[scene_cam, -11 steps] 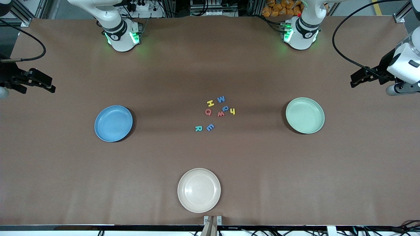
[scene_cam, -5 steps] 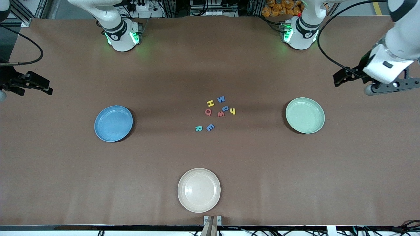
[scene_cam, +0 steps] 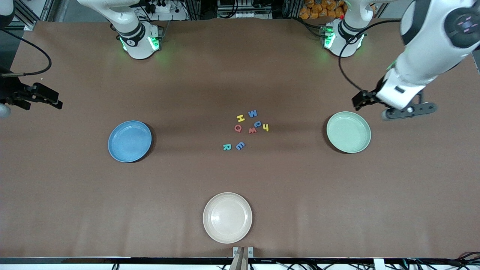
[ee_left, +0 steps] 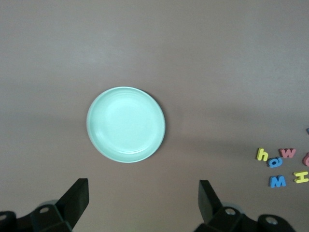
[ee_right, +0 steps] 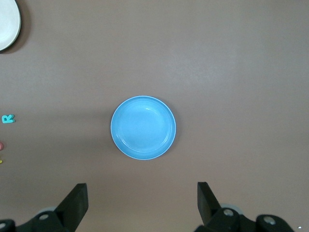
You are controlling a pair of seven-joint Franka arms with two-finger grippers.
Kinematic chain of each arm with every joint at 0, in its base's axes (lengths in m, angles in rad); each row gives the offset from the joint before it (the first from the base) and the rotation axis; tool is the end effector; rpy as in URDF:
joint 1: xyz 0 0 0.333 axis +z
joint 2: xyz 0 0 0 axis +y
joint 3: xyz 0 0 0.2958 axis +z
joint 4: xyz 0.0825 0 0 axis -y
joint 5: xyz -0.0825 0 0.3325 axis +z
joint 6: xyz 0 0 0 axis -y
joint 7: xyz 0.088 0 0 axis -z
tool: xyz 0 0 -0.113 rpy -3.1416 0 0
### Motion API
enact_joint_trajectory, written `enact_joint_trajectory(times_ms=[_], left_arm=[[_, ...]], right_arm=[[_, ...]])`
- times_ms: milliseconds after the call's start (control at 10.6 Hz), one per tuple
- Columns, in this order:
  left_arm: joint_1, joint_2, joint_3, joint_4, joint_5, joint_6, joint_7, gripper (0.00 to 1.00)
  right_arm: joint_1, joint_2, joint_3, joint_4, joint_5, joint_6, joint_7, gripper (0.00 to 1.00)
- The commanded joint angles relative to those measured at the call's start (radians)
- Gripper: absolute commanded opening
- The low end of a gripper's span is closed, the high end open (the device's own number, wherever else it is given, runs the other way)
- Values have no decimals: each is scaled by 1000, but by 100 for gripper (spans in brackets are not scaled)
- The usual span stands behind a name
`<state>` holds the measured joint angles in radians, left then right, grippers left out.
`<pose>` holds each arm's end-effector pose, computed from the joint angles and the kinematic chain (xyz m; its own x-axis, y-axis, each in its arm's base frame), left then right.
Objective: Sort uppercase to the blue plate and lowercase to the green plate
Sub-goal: 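Move the left gripper over the letters while the right gripper nears the blue plate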
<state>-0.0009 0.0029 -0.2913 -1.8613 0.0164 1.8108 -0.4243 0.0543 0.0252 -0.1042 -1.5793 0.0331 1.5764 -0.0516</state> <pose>0.4863 -0.1446 0.4939 0.9909 0.1280 -0.0424 0.1266 -0.9913 -0.0355 0.5094 -0.0210 0.5826 0.9997 0.0015 -0.0264 0.0006 -0.9995 -0.0319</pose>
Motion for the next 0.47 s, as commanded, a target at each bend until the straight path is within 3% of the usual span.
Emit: enact_joint_trajectory(times_ms=[0,376], left_arm=[[5,66,-58,-7,-12,76,-88,100],[-14,117,-97,-82,-1,217,-165,100]], right_arm=[[-5,-33,4,-34,19,2,-14,100],[1,-27,27,-33,19,10,-4,100]])
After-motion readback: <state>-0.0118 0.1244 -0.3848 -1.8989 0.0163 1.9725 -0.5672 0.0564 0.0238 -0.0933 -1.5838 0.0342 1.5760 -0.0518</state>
